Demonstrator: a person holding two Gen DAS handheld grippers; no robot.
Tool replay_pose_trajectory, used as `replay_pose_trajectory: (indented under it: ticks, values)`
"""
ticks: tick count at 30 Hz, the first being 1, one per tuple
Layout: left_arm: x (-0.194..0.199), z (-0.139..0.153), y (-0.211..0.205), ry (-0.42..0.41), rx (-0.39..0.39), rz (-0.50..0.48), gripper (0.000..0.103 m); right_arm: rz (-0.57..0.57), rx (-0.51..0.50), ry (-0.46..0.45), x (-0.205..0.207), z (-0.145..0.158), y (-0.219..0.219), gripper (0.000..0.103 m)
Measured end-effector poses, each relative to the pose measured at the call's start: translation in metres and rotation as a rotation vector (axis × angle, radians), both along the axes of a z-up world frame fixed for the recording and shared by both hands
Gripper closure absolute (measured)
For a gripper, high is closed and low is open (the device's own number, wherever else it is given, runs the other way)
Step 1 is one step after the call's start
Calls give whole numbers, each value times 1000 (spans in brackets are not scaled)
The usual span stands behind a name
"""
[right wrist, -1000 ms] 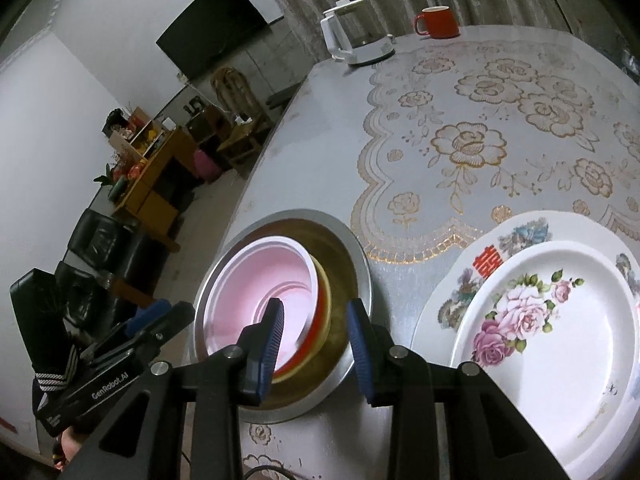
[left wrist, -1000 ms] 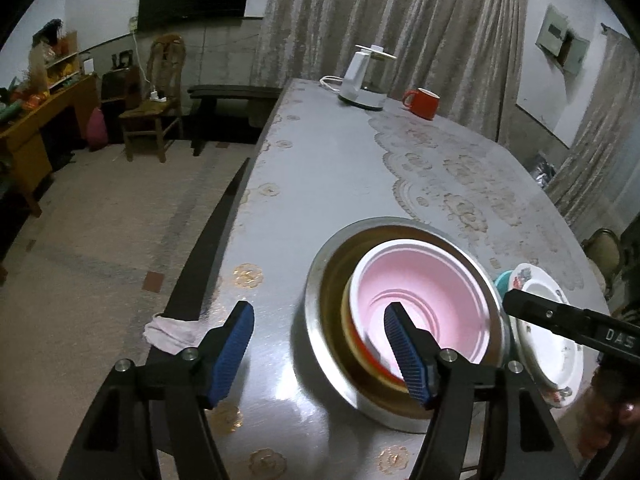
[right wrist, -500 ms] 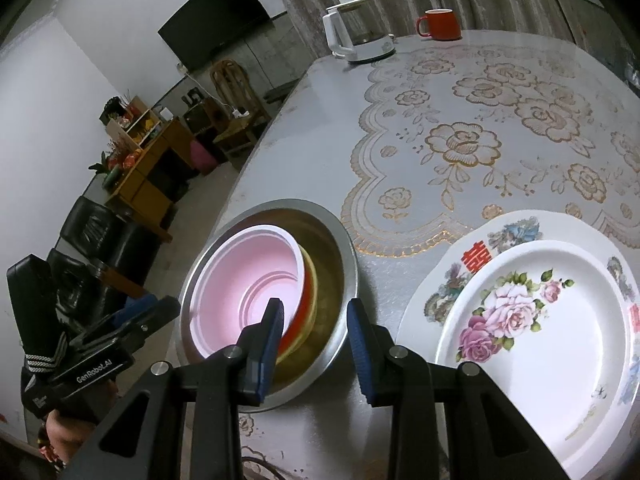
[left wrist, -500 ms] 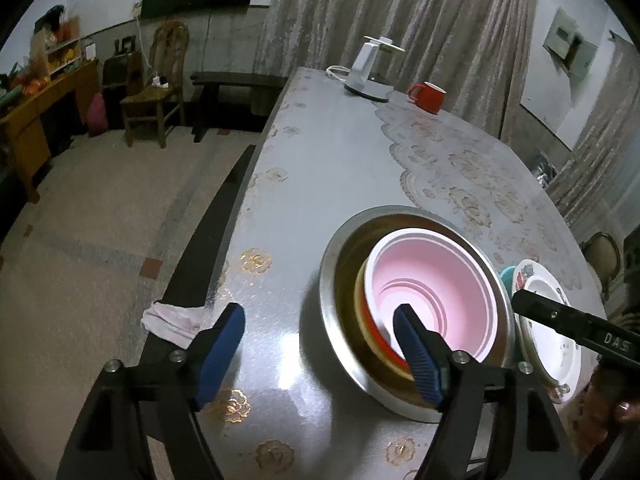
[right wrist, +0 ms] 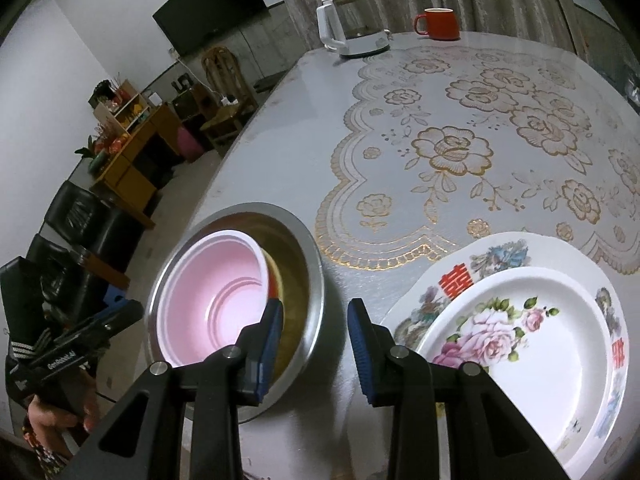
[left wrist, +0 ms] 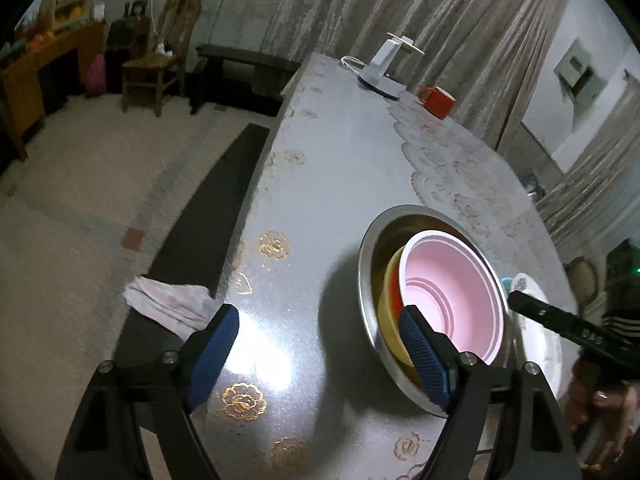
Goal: Organize plates and bowls
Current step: 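Move the left gripper to the steel bowl rim and close, then lift the steel bowl with nested bowls toward the plate stack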
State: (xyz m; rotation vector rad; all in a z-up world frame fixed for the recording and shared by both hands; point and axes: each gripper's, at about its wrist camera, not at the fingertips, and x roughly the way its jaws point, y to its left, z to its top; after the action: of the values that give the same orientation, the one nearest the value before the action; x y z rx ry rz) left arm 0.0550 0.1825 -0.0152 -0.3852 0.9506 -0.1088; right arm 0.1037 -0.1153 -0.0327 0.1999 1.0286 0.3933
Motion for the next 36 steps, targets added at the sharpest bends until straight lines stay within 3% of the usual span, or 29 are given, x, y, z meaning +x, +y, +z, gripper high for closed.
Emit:
replay_pose_trajectory:
  ticks: [7, 11, 15, 21, 28, 34, 36]
  values:
    - [5, -16, 6, 39, -135, -35, 23, 50, -22, -7, 7, -3, 5, 70]
    - [8, -19, 4, 40, -155, -50, 36, 58, -25, 4, 10, -6, 6, 70]
    - [11, -23, 2, 46, -181, -69, 41, 70, -22, 11, 15, -8, 8, 70]
    - [14, -20, -2, 32, -169, -107, 51, 101, -76, 2, 18, -12, 14, 77]
    - [19, -20, -4, 39, -149, -154, 53, 178, -138, 24, 26, -20, 26, 78]
    - [24, -19, -5, 67, -138, -186, 53, 200, -116, 84, 36, -26, 26, 78]
    - [24, -16, -9, 62, -124, -217, 63, 209, -109, 94, 38, -27, 26, 78]
